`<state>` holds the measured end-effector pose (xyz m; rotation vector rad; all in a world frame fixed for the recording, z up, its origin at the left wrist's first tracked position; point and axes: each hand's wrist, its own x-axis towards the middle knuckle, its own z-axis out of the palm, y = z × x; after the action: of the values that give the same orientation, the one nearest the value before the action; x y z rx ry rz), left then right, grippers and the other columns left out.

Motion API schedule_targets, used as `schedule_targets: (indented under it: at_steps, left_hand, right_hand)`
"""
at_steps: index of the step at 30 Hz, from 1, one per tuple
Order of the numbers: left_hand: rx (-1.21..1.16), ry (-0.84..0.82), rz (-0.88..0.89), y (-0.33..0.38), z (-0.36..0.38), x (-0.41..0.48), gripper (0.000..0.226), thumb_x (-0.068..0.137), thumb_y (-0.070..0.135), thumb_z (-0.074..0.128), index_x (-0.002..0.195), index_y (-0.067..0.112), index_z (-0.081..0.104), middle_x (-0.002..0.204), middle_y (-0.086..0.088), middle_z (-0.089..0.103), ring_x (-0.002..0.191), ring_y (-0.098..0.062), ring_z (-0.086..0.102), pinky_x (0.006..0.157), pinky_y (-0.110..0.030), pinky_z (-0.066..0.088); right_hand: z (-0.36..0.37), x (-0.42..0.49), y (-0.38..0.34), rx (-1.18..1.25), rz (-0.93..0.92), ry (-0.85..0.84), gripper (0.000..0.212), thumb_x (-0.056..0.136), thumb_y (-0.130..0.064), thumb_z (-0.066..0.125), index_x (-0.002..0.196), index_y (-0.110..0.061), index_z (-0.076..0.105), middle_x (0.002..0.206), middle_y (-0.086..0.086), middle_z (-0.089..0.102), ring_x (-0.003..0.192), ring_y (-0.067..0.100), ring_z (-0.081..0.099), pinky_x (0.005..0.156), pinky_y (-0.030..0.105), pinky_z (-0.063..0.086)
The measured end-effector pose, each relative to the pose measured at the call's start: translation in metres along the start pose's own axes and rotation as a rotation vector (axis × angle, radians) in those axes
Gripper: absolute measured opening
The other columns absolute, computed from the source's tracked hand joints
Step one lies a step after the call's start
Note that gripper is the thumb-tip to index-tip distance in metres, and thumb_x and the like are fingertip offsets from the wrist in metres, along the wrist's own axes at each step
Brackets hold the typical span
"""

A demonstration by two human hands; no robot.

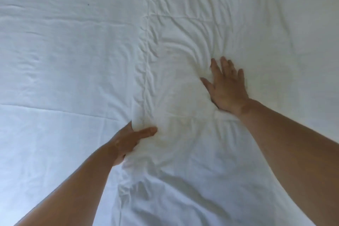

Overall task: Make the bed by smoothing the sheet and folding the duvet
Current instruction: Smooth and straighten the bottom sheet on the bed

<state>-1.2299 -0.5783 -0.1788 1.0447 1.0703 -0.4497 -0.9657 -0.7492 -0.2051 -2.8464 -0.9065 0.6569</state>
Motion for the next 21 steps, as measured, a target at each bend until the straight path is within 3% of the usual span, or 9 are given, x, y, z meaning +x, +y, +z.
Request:
schedule_targets:
  at_steps: [3, 8, 11, 14, 17, 19, 21]
  left_hand:
    - [-0.022, -0.094, -0.08, -0.067, -0.004, -0.041, 0.064, 0.072, 0.018, 0.085, 0.13, 0.017, 0.058, 0.114, -0.013, 0.073, 0.105, -0.033, 0.071, 0.094, -0.053, 0.055]
    - [-0.028, -0.239, -0.104, -0.16, -0.018, -0.104, 0.09, 0.058, 0.021, 0.094, 0.136, 0.019, 0.05, 0.125, -0.014, 0.068, 0.116, -0.035, 0.065, 0.1, -0.054, 0.05]
    - [0.103, -0.224, -0.042, -0.207, -0.019, -0.134, 0.08, 0.061, 0.011, 0.091, 0.132, 0.024, 0.054, 0.12, -0.008, 0.072, 0.11, -0.027, 0.069, 0.091, -0.043, 0.057]
    - [0.135, -0.084, 0.002, -0.247, -0.022, -0.149, 0.066, 0.06, 0.023, 0.089, 0.121, 0.019, 0.065, 0.11, -0.009, 0.075, 0.101, -0.027, 0.072, 0.09, -0.049, 0.057]
    - [0.139, -0.093, -0.067, -0.269, -0.027, -0.158, 0.075, 0.052, 0.044, 0.089, 0.117, 0.011, 0.069, 0.106, -0.008, 0.076, 0.098, -0.025, 0.073, 0.088, -0.043, 0.058]
    - [0.208, -0.099, -0.066, -0.268, -0.033, -0.159, 0.088, 0.049, 0.062, 0.088, 0.121, 0.016, 0.068, 0.108, 0.0, 0.077, 0.1, -0.018, 0.073, 0.09, -0.038, 0.057]
    - [0.273, -0.102, -0.002, -0.264, -0.036, -0.155, 0.09, 0.053, 0.067, 0.087, 0.13, 0.029, 0.06, 0.116, 0.009, 0.073, 0.108, -0.013, 0.069, 0.097, -0.04, 0.054]
  right_hand:
    - [0.026, -0.092, -0.021, 0.072, -0.062, -0.037, 0.087, 0.086, -0.078, 0.016, 0.159, -0.032, 0.002, 0.169, 0.003, -0.004, 0.155, 0.021, -0.003, 0.125, 0.051, 0.0]
    - [0.069, -0.239, -0.051, 0.07, -0.067, -0.101, 0.106, 0.075, -0.089, 0.031, 0.159, -0.033, -0.001, 0.168, 0.003, -0.008, 0.155, 0.019, -0.009, 0.125, 0.051, 0.0]
    - [0.1, -0.307, -0.082, 0.122, -0.068, -0.106, 0.112, 0.069, -0.095, 0.031, 0.159, -0.037, -0.002, 0.168, 0.001, -0.012, 0.154, 0.018, -0.014, 0.124, 0.052, -0.003]
    - [0.137, -0.366, -0.102, 0.11, -0.114, -0.112, 0.116, 0.068, -0.092, 0.043, 0.16, -0.034, 0.004, 0.169, 0.001, -0.007, 0.155, 0.018, -0.01, 0.124, 0.055, 0.003]
    - [0.158, -0.408, -0.095, 0.097, -0.149, -0.103, 0.11, 0.073, -0.087, 0.049, 0.16, -0.031, 0.012, 0.169, -0.001, -0.002, 0.156, 0.017, -0.004, 0.123, 0.054, 0.014]
    - [0.155, -0.416, -0.087, 0.089, -0.191, -0.094, 0.104, 0.078, -0.086, 0.044, 0.16, -0.031, 0.013, 0.169, -0.001, -0.002, 0.156, 0.017, -0.003, 0.122, 0.053, 0.016]
    - [0.143, -0.413, -0.078, 0.05, -0.189, -0.036, 0.097, 0.08, -0.086, 0.039, 0.159, -0.033, 0.018, 0.169, 0.0, 0.003, 0.156, 0.019, 0.002, 0.121, 0.056, 0.016]
